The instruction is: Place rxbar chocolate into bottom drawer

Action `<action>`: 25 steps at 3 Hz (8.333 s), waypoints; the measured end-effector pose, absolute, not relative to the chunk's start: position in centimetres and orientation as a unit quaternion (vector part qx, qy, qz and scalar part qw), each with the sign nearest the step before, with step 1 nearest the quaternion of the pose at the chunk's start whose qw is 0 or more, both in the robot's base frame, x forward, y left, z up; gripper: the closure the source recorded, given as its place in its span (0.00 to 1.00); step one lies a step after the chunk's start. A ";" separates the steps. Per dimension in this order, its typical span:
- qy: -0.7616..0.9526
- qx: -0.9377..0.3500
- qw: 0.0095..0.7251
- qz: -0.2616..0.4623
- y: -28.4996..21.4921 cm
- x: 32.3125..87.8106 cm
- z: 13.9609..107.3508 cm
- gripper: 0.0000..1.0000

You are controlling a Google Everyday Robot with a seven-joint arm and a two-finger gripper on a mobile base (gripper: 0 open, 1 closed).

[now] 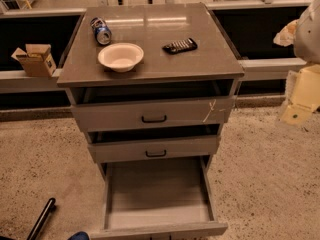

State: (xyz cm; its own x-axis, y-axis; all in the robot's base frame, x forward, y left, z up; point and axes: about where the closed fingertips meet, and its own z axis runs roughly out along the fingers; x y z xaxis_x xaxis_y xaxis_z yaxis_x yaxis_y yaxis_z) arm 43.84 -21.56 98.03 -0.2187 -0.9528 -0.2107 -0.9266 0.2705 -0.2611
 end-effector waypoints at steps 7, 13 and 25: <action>0.649 -0.755 0.089 -0.029 -8.0 54.6 92.7 0.00; 0.698 -0.693 0.136 -0.121 -9.8 75.2 93.6 0.00; 0.764 -0.543 0.326 0.122 -8.4 83.1 82.9 0.00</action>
Offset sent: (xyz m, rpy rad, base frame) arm 0.0391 0.0394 -0.0392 -0.0294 0.1073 0.1281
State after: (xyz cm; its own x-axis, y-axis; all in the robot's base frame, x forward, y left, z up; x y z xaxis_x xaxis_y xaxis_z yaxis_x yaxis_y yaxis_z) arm 83.14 -8.38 82.91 -0.1967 -0.7502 -0.6312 -0.9098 0.3796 -0.1676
